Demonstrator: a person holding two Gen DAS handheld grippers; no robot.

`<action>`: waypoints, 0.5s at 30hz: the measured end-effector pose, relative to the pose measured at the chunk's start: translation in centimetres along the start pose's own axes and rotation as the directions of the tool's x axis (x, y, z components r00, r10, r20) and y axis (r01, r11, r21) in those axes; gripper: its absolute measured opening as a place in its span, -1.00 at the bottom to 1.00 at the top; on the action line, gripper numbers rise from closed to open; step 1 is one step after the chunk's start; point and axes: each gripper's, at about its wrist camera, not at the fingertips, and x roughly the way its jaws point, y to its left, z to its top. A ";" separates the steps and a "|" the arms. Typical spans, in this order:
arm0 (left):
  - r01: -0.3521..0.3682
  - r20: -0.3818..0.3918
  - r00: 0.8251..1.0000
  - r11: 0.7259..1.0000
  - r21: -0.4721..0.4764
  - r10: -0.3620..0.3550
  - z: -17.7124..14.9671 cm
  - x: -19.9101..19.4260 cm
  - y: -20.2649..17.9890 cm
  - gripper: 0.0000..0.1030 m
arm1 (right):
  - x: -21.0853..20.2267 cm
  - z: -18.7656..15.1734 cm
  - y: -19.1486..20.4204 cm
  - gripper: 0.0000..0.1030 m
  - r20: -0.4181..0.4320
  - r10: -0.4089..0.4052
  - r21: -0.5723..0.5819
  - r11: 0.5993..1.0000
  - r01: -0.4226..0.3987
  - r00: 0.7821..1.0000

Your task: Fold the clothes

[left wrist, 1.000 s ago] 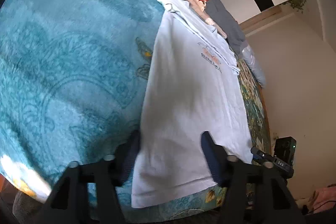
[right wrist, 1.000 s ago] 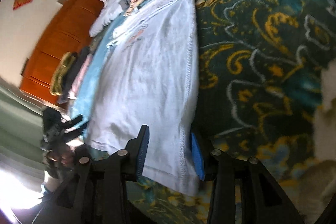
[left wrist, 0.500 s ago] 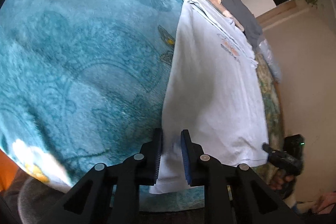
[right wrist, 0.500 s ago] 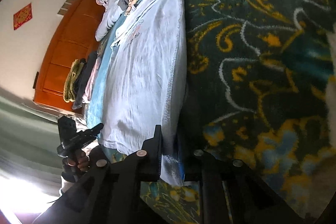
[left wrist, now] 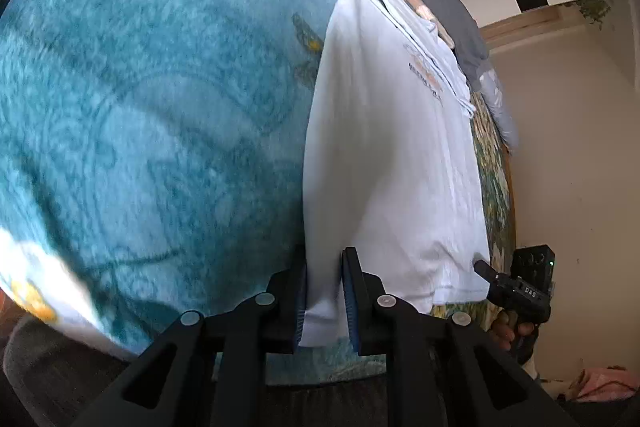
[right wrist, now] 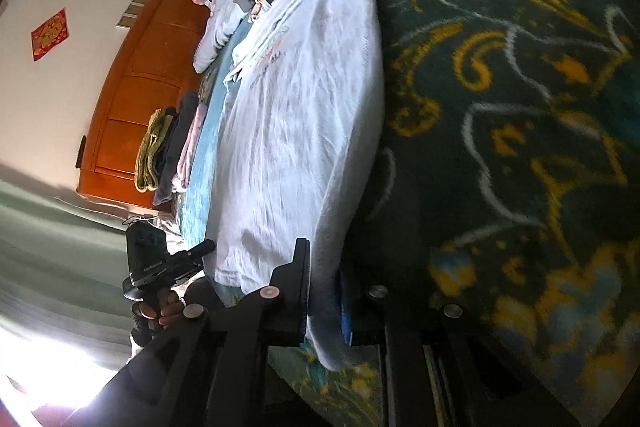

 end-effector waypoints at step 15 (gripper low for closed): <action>0.070 0.138 0.988 0.997 -0.014 -0.067 1.5 -4.2 -1.4 -0.92 | -3.0 2.1 0.7 -0.89 0.117 0.221 0.051 0.972 -0.228 0.968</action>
